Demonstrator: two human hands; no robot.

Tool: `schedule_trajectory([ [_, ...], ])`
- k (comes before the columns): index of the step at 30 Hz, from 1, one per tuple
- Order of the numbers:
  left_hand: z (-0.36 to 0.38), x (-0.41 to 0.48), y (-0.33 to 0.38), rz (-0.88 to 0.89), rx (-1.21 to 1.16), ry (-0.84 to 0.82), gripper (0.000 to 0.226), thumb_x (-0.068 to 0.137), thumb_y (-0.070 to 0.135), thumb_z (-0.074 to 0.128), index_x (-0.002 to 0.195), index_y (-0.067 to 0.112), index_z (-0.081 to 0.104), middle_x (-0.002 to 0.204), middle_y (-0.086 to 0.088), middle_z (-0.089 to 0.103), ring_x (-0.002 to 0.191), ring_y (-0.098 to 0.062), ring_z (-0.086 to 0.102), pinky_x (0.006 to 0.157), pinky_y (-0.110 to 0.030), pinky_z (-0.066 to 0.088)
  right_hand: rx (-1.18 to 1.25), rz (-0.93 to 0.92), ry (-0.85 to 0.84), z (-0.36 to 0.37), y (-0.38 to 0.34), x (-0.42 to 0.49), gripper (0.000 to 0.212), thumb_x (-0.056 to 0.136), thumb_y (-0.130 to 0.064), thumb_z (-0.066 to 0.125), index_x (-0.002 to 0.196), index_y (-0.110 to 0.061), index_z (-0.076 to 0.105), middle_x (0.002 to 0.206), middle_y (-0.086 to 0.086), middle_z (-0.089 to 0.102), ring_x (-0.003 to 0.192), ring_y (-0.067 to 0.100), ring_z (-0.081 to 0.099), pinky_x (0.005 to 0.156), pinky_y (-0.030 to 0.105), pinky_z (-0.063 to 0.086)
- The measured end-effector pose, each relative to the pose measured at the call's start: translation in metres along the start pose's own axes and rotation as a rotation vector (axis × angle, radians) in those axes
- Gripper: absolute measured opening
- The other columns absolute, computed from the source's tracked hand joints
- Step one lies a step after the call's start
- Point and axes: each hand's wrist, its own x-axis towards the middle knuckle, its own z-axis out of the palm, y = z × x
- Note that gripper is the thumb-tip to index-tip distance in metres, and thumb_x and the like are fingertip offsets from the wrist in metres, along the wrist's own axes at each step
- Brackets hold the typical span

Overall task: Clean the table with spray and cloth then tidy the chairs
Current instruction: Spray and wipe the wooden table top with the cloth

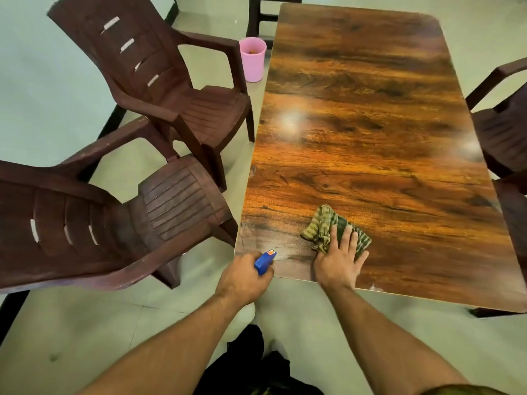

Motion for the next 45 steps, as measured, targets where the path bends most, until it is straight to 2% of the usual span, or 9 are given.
schedule_trajectory([
  [2,0.007,-0.013,0.003,0.003,0.009,0.007,0.018,0.088,0.044,0.060,0.086,0.026,0.063,0.077,0.004,0.066,0.073,-0.022,0.062,0.066,-0.035,0.053,0.003,-0.058,-0.017,0.005,-0.008,-0.021,0.081,0.097,-0.039,0.043,0.159,-0.026,-0.007,0.166,0.007,-0.020,0.153,0.027,-0.018,0.121,0.059,-0.006],
  [7,0.024,-0.039,0.011,0.023,0.038,-0.017,0.025,0.087,0.039,0.061,0.068,0.027,0.049,0.064,0.006,0.056,0.064,-0.021,0.055,0.057,-0.032,0.041,-0.145,-0.589,-0.117,0.013,0.028,-0.054,0.081,0.094,-0.035,0.044,0.160,-0.032,-0.003,0.163,-0.001,-0.025,0.153,0.021,-0.020,0.119,0.050,-0.017],
  [15,0.041,-0.075,0.003,0.003,-0.003,-0.003,0.021,0.086,0.038,0.060,0.074,0.021,0.055,0.065,0.001,0.059,0.061,-0.023,0.054,0.058,-0.035,0.047,-0.012,-0.006,-0.009,0.009,0.110,-0.067,0.075,0.102,-0.041,0.037,0.161,-0.018,-0.004,0.166,0.013,-0.016,0.154,0.031,-0.014,0.123,0.050,-0.007],
  [20,0.043,-0.090,-0.007,-0.022,0.014,-0.037,0.028,0.087,0.036,0.061,0.066,0.023,0.046,0.061,0.005,0.051,0.056,-0.019,0.047,0.054,-0.030,0.037,-0.050,-0.369,-0.069,0.020,0.058,-0.079,0.076,0.101,-0.038,0.037,0.160,-0.023,-0.007,0.166,0.010,-0.021,0.152,0.026,-0.023,0.123,0.045,-0.013],
  [25,0.030,-0.088,-0.022,-0.053,-0.028,-0.007,0.025,0.088,0.036,0.061,0.069,0.024,0.049,0.065,0.002,0.056,0.059,-0.019,0.049,0.057,-0.032,0.043,0.010,-0.052,-0.042,0.033,0.006,-0.089,0.081,0.097,-0.041,0.040,0.160,-0.020,-0.008,0.165,0.019,-0.019,0.152,0.036,-0.017,0.123,0.051,-0.009],
  [32,-0.014,-0.065,-0.071,-0.073,-0.001,0.036,0.016,0.091,0.042,0.061,0.088,0.026,0.061,0.076,0.006,0.064,0.069,-0.017,0.059,0.059,-0.030,0.046,-0.191,-0.727,-0.176,0.053,-0.115,-0.090,0.082,0.095,-0.039,0.044,0.159,-0.033,-0.007,0.161,0.013,-0.033,0.148,0.032,-0.030,0.122,0.051,-0.013],
  [36,-0.034,-0.055,-0.098,-0.147,-0.038,0.072,0.027,0.090,0.038,0.063,0.070,0.026,0.050,0.063,0.004,0.056,0.058,-0.017,0.052,0.057,-0.033,0.046,-0.142,-0.687,-0.146,0.038,-0.141,-0.048,0.075,0.092,-0.051,0.022,0.161,-0.031,0.000,0.166,0.009,-0.021,0.153,0.028,-0.020,0.124,0.051,-0.008],
  [41,-0.046,-0.039,-0.114,-0.146,-0.050,0.044,0.025,0.093,0.038,0.062,0.074,0.028,0.051,0.067,0.004,0.056,0.060,-0.013,0.052,0.057,-0.027,0.043,-0.111,-0.479,-0.164,0.014,-0.176,0.007,0.069,0.102,-0.052,0.032,0.160,-0.032,0.001,0.166,0.011,-0.021,0.152,0.030,-0.020,0.122,0.051,-0.011],
  [45,-0.043,-0.036,-0.112,-0.126,-0.063,0.050,0.027,0.091,0.034,0.062,0.069,0.027,0.048,0.063,0.005,0.054,0.057,-0.014,0.048,0.057,-0.032,0.044,-0.191,-0.593,-0.140,0.029,-0.177,-0.026,0.044,0.099,-0.048,0.044,0.141,-0.038,0.048,0.164,0.016,-0.024,0.151,0.037,-0.021,0.120,0.060,-0.010],
])
